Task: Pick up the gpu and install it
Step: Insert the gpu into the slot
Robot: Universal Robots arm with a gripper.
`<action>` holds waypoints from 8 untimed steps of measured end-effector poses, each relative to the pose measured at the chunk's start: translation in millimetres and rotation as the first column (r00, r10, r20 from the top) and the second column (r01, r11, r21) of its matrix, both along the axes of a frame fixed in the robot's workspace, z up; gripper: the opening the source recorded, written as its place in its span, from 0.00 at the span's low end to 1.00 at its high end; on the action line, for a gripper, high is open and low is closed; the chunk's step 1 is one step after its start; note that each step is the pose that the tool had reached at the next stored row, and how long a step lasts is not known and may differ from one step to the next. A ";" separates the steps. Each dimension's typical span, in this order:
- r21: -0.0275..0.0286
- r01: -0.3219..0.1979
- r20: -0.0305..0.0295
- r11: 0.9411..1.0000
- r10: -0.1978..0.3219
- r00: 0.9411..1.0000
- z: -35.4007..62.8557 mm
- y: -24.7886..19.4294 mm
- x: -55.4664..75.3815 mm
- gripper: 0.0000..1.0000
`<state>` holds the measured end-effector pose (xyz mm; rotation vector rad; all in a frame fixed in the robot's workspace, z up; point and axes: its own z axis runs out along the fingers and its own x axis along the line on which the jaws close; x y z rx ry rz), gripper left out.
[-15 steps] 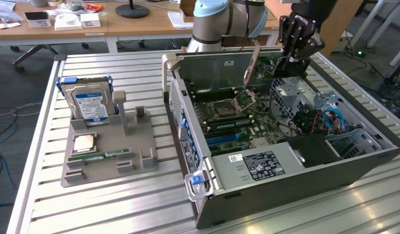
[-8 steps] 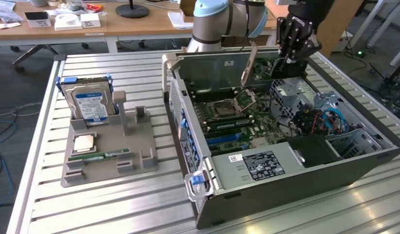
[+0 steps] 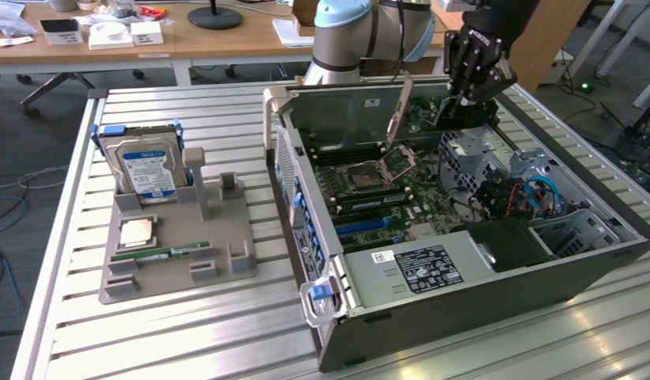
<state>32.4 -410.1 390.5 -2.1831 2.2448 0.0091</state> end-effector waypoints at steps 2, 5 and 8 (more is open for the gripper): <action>0.000 -0.003 0.000 1.000 0.003 1.000 -2.0 -0.4 -2.0 0.26; 0.000 -0.007 0.000 1.000 0.007 1.000 -5.4 -0.7 -5.5 0.26; 0.000 -0.010 0.000 1.000 0.010 1.000 -7.6 -0.9 -8.8 0.26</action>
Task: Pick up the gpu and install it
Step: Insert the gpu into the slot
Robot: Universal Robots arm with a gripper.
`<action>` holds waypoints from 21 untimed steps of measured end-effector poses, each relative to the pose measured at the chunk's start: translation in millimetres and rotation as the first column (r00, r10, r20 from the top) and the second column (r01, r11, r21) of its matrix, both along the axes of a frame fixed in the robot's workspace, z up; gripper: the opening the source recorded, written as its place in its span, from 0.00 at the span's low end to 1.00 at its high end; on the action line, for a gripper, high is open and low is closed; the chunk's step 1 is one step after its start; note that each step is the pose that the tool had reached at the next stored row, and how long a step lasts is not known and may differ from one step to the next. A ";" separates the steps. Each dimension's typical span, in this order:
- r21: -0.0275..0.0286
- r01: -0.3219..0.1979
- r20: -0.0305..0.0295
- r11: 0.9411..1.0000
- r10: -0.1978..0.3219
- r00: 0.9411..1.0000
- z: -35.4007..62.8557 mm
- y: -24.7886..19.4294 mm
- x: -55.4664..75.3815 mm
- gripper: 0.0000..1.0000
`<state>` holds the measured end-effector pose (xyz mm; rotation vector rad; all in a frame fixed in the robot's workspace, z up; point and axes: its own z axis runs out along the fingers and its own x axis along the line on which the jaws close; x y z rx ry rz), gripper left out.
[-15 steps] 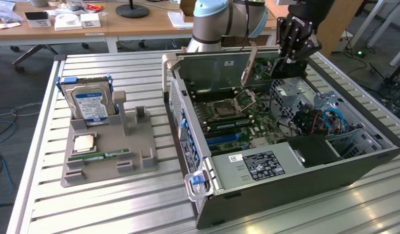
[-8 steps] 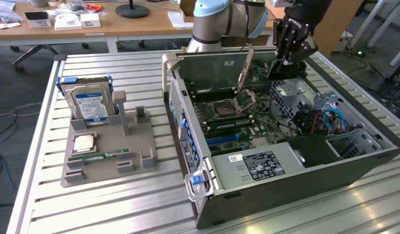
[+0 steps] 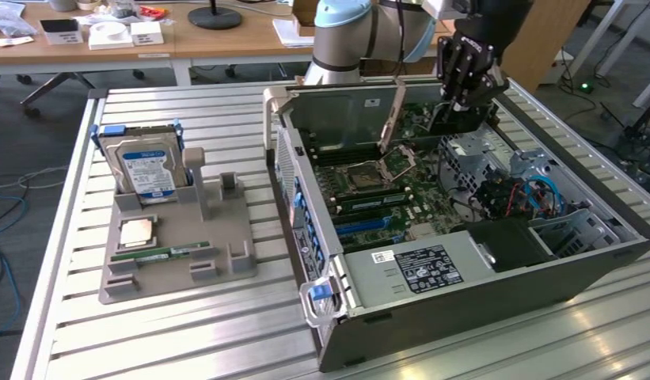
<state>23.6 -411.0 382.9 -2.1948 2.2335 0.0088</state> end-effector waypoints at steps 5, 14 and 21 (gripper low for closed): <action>0.000 -0.001 0.000 1.000 0.001 1.000 -1.7 0.0 -2.2 0.26; 0.000 -0.001 0.000 1.000 0.001 1.000 -2.0 0.0 -3.5 0.26; -0.001 -0.001 0.001 1.000 0.001 1.000 -2.6 0.0 -10.7 0.26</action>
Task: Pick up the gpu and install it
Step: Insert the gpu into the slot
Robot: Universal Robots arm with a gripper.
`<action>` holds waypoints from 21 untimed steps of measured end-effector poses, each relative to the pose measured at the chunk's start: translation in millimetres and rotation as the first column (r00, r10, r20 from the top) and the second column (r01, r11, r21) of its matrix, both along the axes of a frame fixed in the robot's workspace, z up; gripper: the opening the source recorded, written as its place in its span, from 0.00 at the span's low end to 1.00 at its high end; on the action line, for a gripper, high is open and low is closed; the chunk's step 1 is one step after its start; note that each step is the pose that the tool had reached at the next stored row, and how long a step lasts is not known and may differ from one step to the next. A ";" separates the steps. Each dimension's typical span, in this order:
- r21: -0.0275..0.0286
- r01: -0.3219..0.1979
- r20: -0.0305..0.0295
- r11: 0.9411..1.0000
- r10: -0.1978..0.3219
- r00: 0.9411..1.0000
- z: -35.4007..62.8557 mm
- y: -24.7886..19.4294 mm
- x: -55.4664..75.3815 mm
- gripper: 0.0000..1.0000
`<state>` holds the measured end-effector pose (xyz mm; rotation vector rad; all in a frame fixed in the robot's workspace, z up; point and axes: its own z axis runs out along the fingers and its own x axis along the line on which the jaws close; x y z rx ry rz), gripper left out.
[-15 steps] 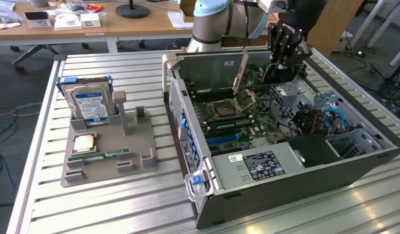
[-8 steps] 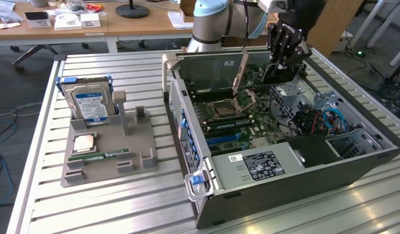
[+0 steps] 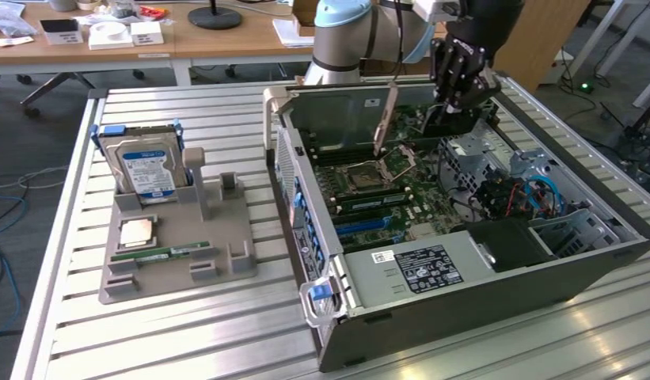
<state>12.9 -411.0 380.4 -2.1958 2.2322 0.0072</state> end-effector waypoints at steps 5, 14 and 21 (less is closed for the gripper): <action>0.000 0.000 0.000 1.000 0.000 1.000 -5.0 -0.1 -1.7 0.26; 0.000 0.000 0.000 1.000 0.000 1.000 -10.5 -0.1 -3.3 0.26; 0.000 0.000 0.001 1.000 0.000 1.000 -12.9 -0.1 -7.0 0.26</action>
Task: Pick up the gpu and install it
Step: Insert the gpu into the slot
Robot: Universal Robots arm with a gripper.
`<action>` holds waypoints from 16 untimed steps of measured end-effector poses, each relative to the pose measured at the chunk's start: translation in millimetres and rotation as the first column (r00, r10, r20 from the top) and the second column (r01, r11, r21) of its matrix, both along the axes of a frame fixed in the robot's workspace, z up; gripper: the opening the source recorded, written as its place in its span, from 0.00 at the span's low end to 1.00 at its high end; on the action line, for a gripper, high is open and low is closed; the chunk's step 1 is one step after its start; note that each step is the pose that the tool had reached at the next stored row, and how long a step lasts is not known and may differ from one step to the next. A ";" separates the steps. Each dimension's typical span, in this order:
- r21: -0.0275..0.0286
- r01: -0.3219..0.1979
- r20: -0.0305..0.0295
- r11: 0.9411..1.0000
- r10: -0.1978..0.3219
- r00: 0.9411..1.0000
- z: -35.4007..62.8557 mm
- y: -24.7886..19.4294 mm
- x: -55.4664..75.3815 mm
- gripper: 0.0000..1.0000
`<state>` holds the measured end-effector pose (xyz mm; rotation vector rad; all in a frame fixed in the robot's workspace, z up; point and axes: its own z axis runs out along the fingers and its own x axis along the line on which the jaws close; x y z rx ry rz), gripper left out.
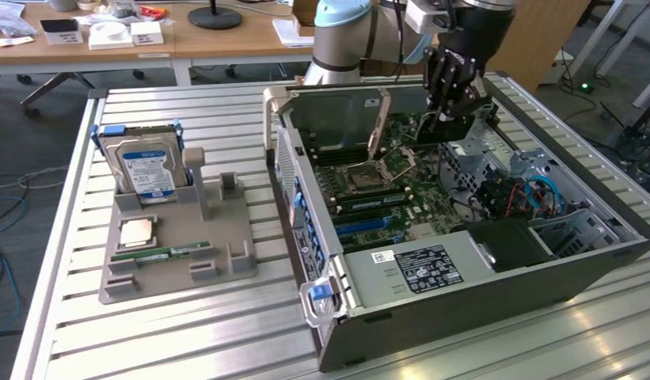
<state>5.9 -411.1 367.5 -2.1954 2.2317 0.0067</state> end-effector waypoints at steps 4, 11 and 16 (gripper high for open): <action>0.000 0.000 0.000 1.000 0.000 1.000 -4.6 0.0 -3.7 0.26; -0.001 0.000 0.000 1.000 0.000 1.000 -10.7 0.0 -6.7 0.26; 0.000 0.000 0.000 1.000 0.000 1.000 -11.5 0.1 -7.1 0.26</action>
